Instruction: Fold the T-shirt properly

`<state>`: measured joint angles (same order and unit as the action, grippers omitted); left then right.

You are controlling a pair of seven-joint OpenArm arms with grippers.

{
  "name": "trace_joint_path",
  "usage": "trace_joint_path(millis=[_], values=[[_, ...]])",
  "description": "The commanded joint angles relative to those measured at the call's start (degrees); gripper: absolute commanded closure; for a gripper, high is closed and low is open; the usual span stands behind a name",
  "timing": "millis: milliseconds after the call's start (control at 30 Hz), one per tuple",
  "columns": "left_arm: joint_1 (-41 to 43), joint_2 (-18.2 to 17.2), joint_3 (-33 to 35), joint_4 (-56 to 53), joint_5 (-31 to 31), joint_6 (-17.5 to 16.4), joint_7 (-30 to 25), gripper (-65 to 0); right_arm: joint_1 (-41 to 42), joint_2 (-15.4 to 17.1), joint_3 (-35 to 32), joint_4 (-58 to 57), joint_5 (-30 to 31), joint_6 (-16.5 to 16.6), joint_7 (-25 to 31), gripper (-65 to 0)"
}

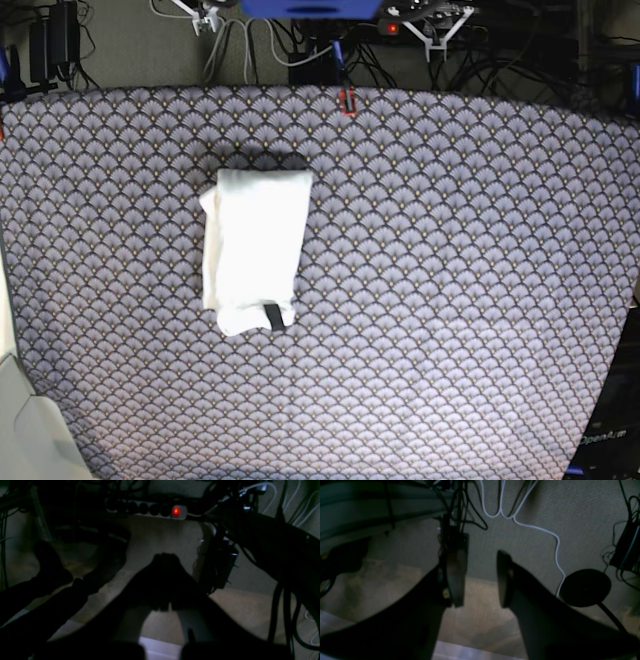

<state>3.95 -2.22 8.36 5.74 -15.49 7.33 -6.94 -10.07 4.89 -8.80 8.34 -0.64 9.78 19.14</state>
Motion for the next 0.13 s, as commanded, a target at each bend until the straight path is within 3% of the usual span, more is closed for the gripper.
trace_joint_path(millis=[0, 100], values=[[0.05, -0.20, 0.12, 0.20, 0.14, 0.27, -0.49, -0.3, -0.35, 0.26, 0.23, 0.06, 0.25, 0.28, 0.60, -19.8], [0.05, -0.20, 0.12, 0.20, 0.14, 0.27, -0.58, -0.3, -0.26, 0.26, 0.23, 0.06, 0.25, 0.28, 0.86, -19.8]])
